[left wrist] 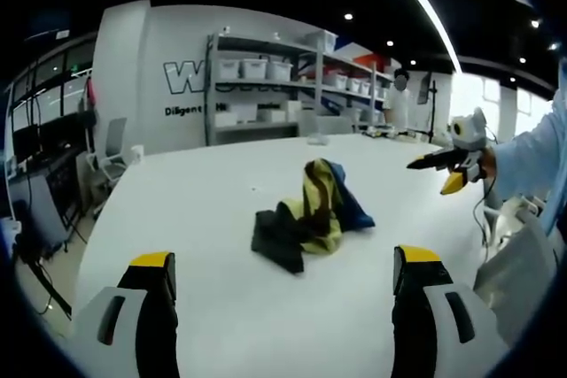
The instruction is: Fold the garment on the visible template until the final outline fits inside the template.
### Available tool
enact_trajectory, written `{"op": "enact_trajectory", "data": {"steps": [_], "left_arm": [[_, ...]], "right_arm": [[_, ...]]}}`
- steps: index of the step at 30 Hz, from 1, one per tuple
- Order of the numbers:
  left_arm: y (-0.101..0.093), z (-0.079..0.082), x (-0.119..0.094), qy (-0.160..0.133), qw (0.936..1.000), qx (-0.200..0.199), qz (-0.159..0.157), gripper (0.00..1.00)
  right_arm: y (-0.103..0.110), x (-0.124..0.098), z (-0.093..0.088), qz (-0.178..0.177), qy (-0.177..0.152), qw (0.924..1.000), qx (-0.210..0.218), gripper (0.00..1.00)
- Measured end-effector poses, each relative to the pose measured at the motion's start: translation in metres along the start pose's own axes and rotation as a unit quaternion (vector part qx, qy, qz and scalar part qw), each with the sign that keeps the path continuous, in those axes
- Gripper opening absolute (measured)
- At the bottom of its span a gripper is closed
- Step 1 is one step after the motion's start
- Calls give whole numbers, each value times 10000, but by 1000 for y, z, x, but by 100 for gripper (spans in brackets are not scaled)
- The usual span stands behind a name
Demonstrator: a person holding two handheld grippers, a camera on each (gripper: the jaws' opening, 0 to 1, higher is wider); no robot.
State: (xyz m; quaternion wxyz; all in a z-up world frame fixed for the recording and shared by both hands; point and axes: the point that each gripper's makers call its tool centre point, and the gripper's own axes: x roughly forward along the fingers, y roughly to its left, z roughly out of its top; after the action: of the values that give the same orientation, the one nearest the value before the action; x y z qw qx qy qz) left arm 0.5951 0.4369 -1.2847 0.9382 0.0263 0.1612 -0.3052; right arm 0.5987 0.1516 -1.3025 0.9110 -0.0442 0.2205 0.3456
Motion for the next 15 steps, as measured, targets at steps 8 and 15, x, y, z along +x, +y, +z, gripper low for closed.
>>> {"op": "enact_trajectory", "data": {"steps": [8, 15], "left_arm": [[3, 0, -1, 1, 10000, 0, 39, 99], [5, -1, 0, 5, 10000, -13, 50, 99]], "right_arm": [[-15, 9, 20, -11, -57, 10000, -58, 100], [-25, 20, 36, -9, -89, 9999, -127, 100]]}}
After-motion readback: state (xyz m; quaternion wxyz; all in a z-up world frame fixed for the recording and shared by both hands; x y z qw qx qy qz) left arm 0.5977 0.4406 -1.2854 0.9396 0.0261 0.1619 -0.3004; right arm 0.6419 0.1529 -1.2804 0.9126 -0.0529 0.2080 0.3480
